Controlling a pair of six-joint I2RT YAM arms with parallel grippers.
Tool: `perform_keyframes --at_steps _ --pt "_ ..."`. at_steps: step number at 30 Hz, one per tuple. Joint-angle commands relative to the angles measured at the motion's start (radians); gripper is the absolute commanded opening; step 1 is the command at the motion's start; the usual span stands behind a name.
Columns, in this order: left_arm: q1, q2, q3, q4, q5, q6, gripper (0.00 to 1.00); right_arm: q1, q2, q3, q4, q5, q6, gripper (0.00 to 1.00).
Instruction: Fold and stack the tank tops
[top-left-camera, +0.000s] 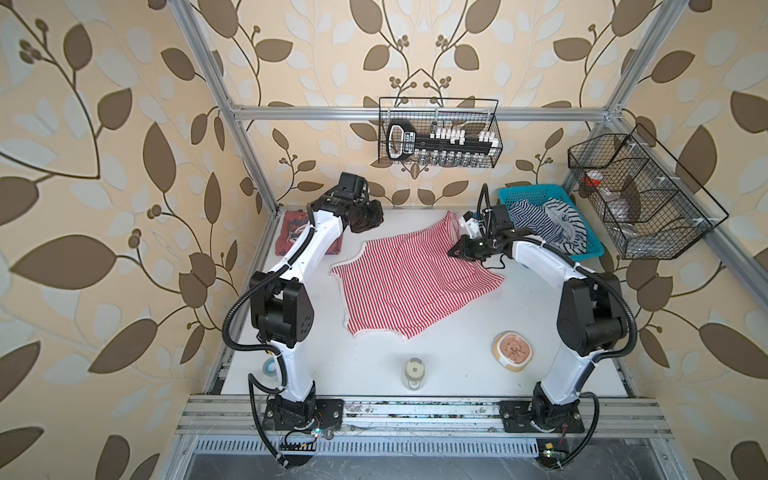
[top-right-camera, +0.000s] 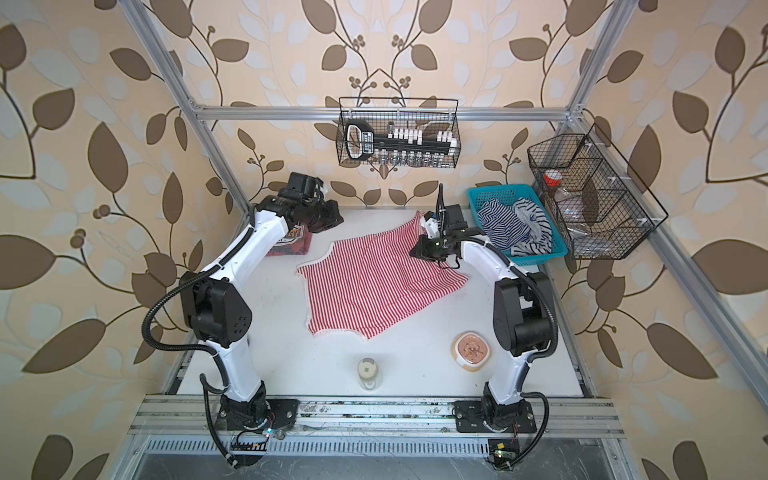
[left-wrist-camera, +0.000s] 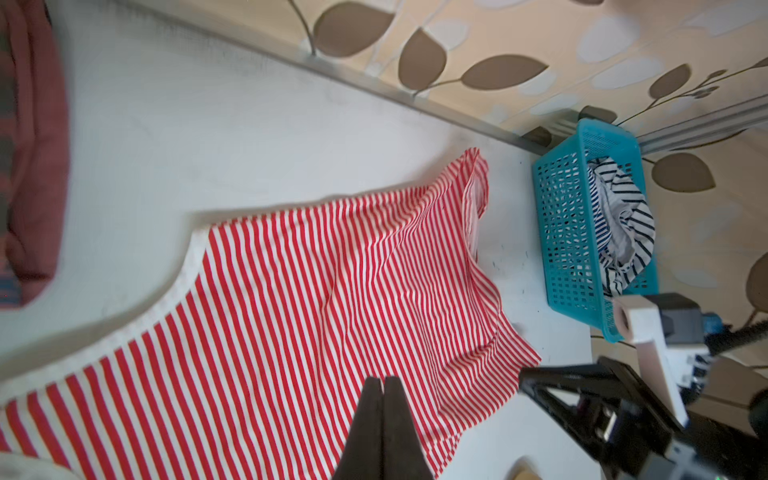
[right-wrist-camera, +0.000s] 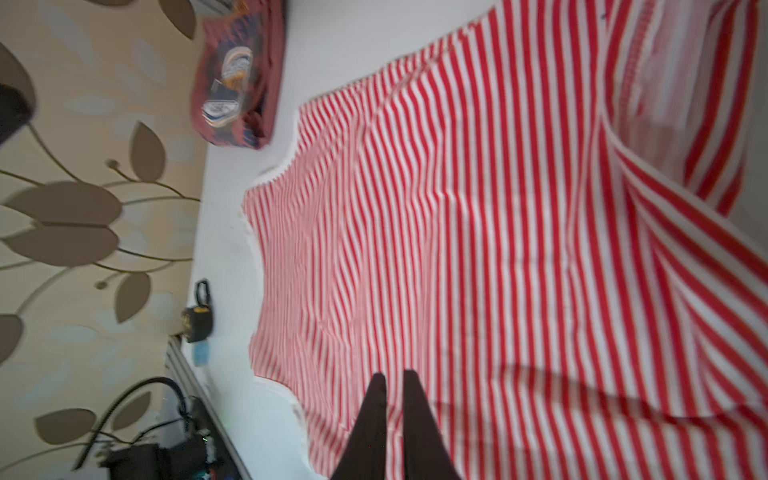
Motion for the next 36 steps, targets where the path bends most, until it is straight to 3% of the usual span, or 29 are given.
perform_keyframes --at_steps 1,9,20,29,34,36 --pt "-0.019 0.066 -0.13 -0.046 -0.021 -0.033 0.0 -0.017 0.095 0.023 -0.113 0.044 -0.086 0.0" --pt "-0.019 0.121 -0.266 -0.062 -0.076 -0.036 0.0 -0.028 0.133 -0.023 -0.112 0.205 -0.094 0.0" --pt "0.018 0.297 -0.181 -0.154 -0.201 -0.009 0.0 0.02 0.008 -0.277 -0.047 0.249 -0.036 0.0" --pt "0.065 0.424 0.06 -0.228 -0.248 0.042 0.0 0.125 -0.09 -0.401 0.028 0.153 0.071 0.01" --pt "0.07 0.475 0.228 -0.27 -0.233 0.059 0.0 0.121 -0.139 -0.361 0.068 0.048 0.108 0.07" --pt "0.07 0.471 0.308 -0.291 -0.233 0.064 0.0 0.095 -0.172 -0.315 0.063 0.03 0.111 0.17"
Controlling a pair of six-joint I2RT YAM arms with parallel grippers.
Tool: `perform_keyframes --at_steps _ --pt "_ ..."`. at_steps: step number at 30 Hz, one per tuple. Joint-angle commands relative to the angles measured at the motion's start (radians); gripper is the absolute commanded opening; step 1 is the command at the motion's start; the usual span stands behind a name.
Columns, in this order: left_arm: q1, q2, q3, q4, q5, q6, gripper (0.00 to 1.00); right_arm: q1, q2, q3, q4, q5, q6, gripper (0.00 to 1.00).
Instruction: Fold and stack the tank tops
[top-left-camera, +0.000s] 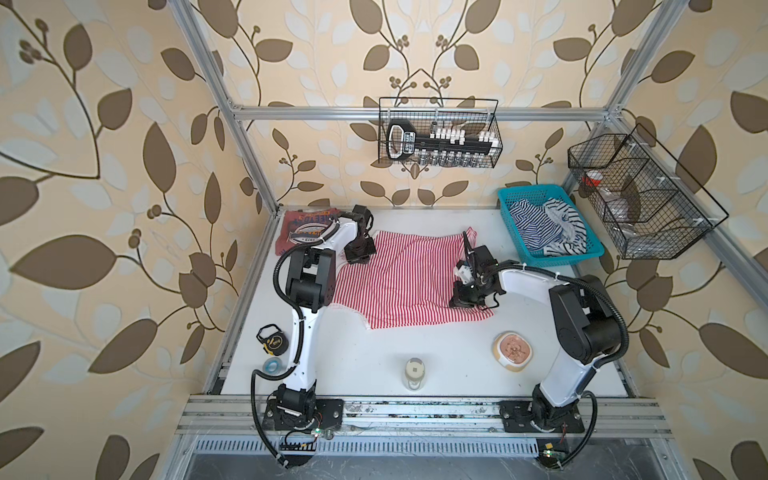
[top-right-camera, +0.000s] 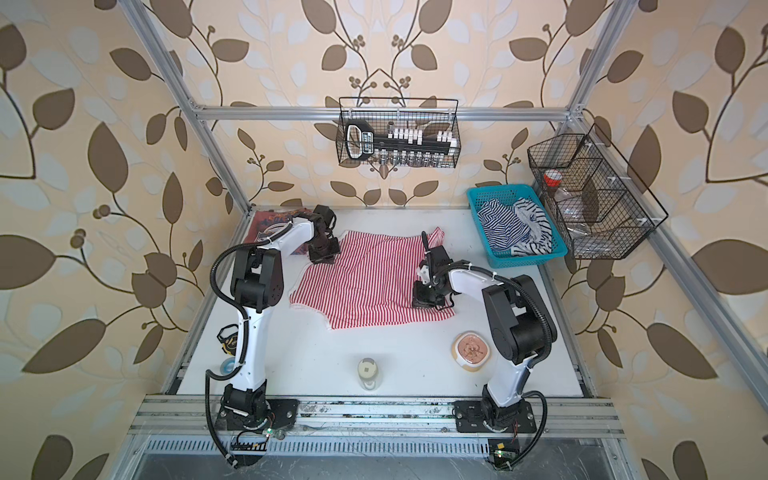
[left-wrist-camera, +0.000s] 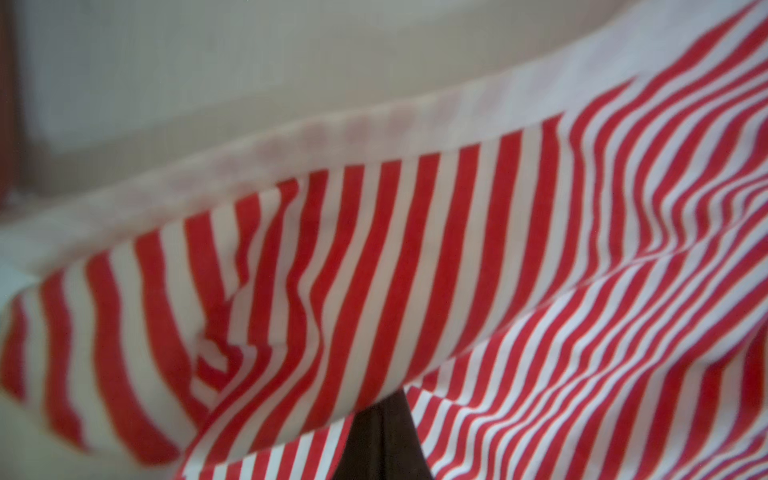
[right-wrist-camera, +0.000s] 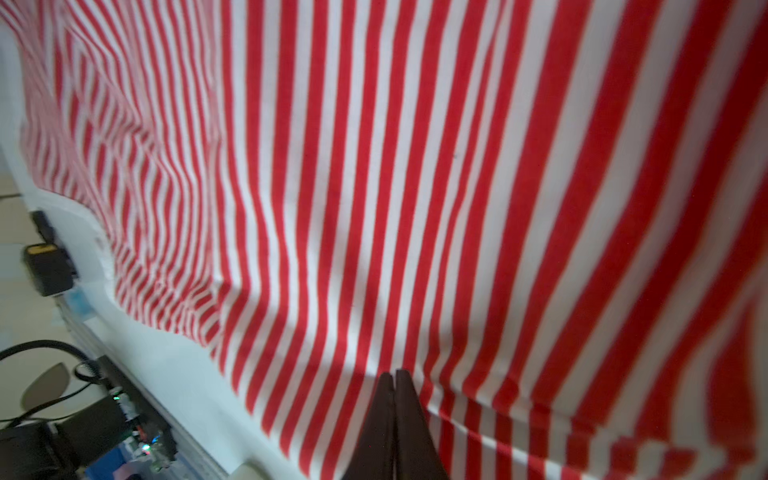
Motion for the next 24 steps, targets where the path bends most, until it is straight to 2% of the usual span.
perform_keyframes --at_steps 1,3,6,10,16,24 --pt "0.006 -0.013 0.115 -0.068 -0.027 0.032 0.0 -0.045 -0.079 0.087 0.018 -0.071 0.023 0.19" --pt "0.005 -0.053 0.136 -0.066 -0.011 0.03 0.0 -0.093 -0.109 0.145 -0.004 -0.06 0.011 0.24" --pt "-0.002 -0.147 0.083 -0.013 0.023 0.016 0.0 -0.164 -0.107 0.25 -0.052 0.006 -0.026 0.28" --pt "-0.03 -0.249 -0.047 0.064 0.086 0.004 0.0 -0.227 0.004 0.418 -0.158 0.094 -0.091 0.31" --pt "-0.09 -0.297 -0.192 0.089 0.128 -0.005 0.0 -0.244 0.238 0.659 -0.243 0.164 -0.133 0.35" --pt "-0.125 -0.299 -0.341 0.124 0.146 -0.014 0.0 -0.237 0.408 0.816 -0.284 0.244 -0.131 0.37"
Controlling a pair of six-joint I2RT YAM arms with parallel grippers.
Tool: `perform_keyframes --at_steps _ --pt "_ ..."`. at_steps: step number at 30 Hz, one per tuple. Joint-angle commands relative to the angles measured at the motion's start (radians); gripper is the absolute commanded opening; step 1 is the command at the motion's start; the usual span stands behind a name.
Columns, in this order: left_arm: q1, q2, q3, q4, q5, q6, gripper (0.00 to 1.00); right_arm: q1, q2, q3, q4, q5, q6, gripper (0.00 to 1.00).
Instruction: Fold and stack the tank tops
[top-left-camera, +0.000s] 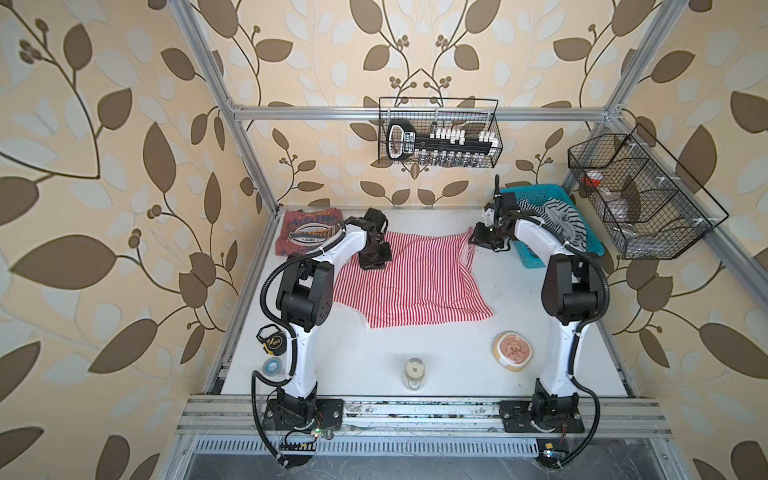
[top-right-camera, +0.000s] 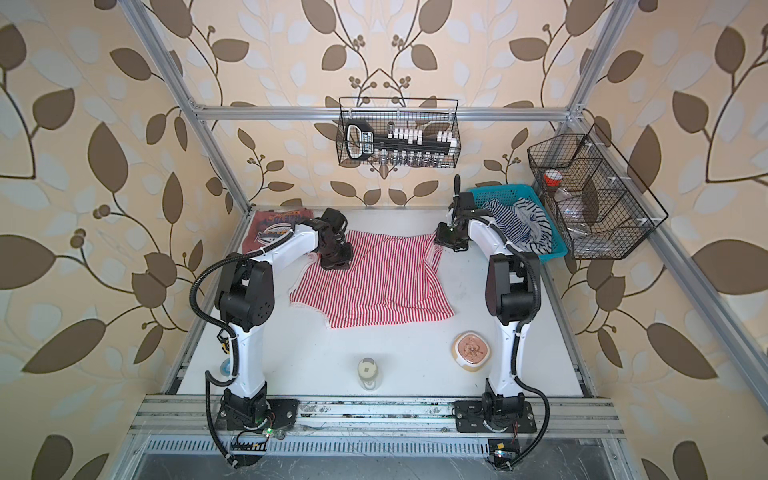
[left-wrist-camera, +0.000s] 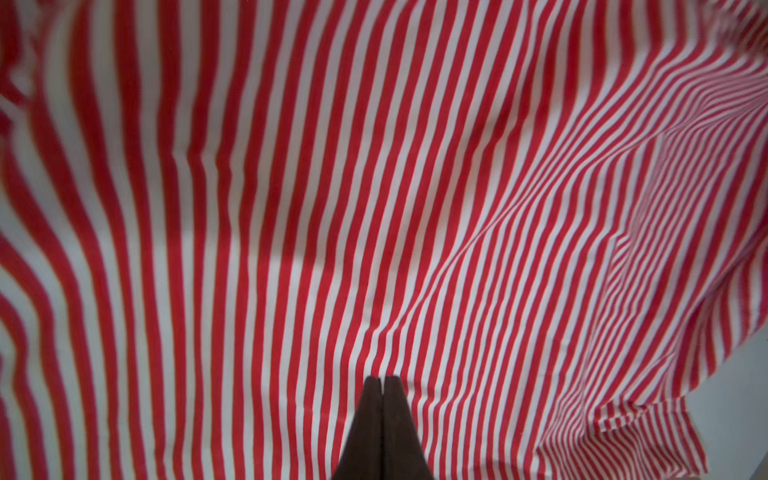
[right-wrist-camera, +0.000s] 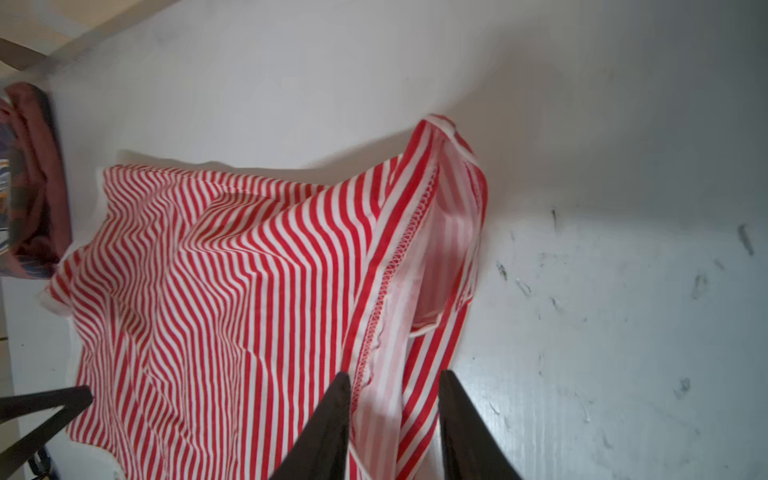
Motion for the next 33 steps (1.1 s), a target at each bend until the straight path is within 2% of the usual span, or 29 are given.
perform_keyframes --at_steps 1,7,10,13,16,18,33 --pt "0.006 -0.019 -0.025 0.017 0.017 -0.011 0.0 0.007 0.042 0.074 -0.062 0.063 -0.029 0.37" --pt "0.006 0.028 -0.039 0.017 -0.004 -0.01 0.0 0.006 0.091 0.091 -0.055 0.096 -0.029 0.38" --pt "0.006 0.054 -0.047 0.02 -0.001 -0.013 0.0 0.001 0.122 0.111 -0.055 0.09 -0.027 0.33" --pt "0.007 0.069 -0.065 0.027 -0.008 -0.016 0.0 -0.004 0.15 0.135 -0.06 0.09 -0.025 0.23" --pt "0.008 0.089 -0.072 0.023 -0.023 -0.015 0.0 -0.007 0.165 0.159 -0.079 0.1 -0.031 0.04" --pt "0.009 0.104 -0.07 0.013 -0.038 -0.016 0.0 -0.011 0.159 0.161 -0.088 0.114 -0.038 0.0" --pt "0.054 0.162 -0.096 -0.001 -0.091 -0.037 0.0 -0.078 0.1 0.175 -0.191 0.188 -0.134 0.0"
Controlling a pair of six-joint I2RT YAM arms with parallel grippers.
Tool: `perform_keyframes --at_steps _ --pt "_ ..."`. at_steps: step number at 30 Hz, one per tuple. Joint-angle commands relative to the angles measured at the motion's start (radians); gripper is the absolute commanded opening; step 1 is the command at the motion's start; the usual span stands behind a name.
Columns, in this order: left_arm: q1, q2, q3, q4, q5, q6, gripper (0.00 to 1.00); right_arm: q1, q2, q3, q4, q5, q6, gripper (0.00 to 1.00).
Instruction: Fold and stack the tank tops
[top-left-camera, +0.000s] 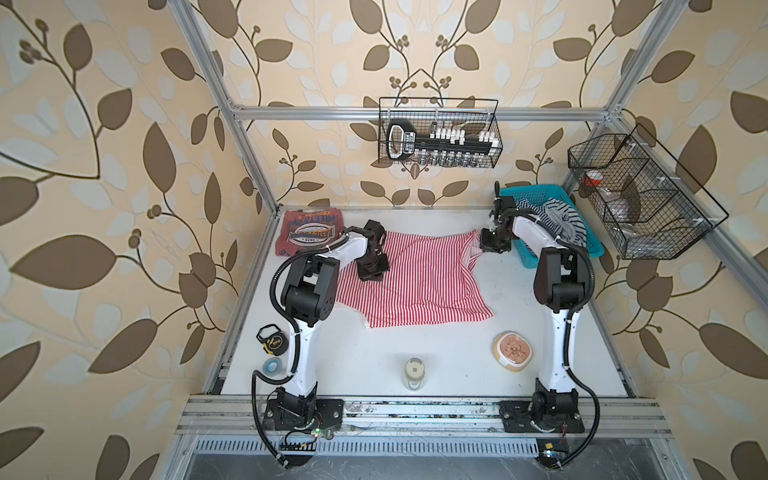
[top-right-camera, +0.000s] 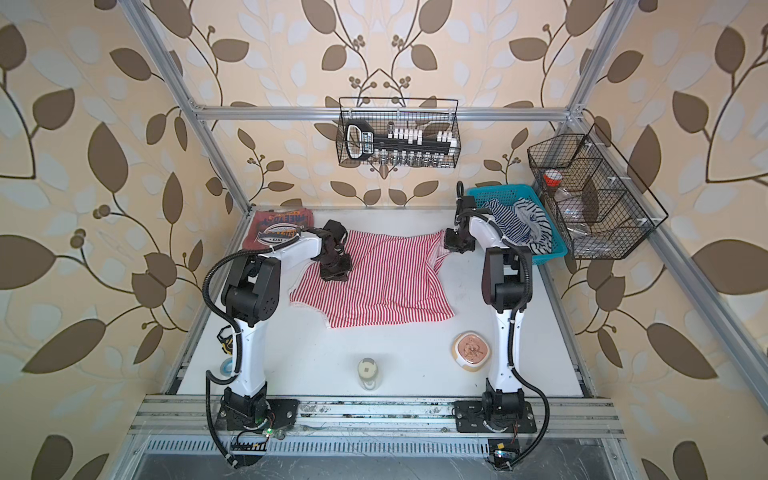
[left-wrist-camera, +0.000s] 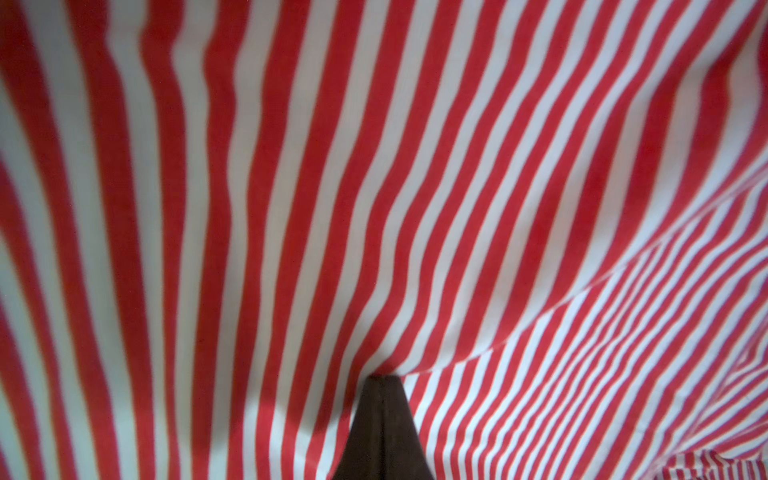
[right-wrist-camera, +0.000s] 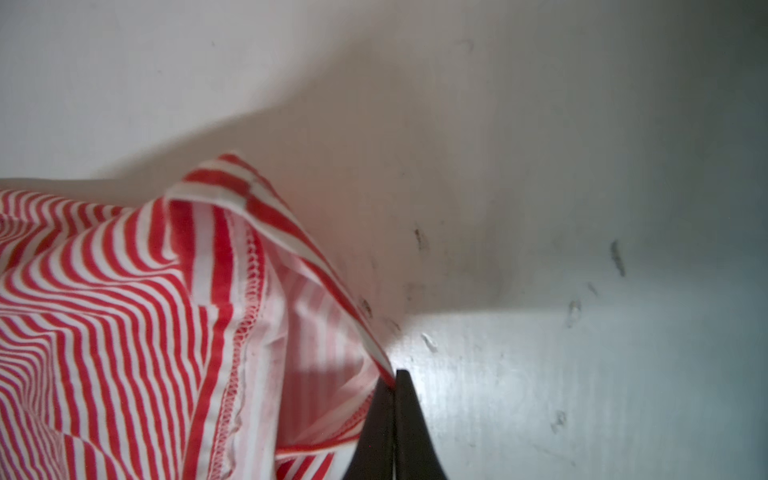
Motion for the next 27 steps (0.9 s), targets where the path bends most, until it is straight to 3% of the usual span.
perform_keyframes --at_steps 1,11,14,16,19,27 --pt "0.027 0.091 -0.043 -0.046 -0.093 -0.007 0.0 -0.021 -0.052 0.036 -0.058 0.036 -0.05 0.0" --pt "0.028 0.114 -0.037 -0.044 -0.092 -0.007 0.0 -0.048 -0.017 0.126 -0.108 0.048 -0.078 0.02" --pt "0.027 0.114 -0.037 -0.043 -0.087 -0.009 0.0 -0.049 -0.012 0.139 -0.126 0.048 -0.08 0.17" --pt "0.028 0.114 -0.035 -0.041 -0.085 -0.009 0.0 -0.045 -0.043 0.101 -0.109 0.021 -0.074 0.29" --pt "0.027 0.113 -0.031 -0.039 -0.078 -0.008 0.0 -0.026 -0.14 -0.041 -0.006 -0.018 -0.062 0.37" --pt "0.027 0.108 -0.03 -0.037 -0.065 -0.01 0.0 0.064 -0.219 -0.198 0.059 -0.079 -0.043 0.37"
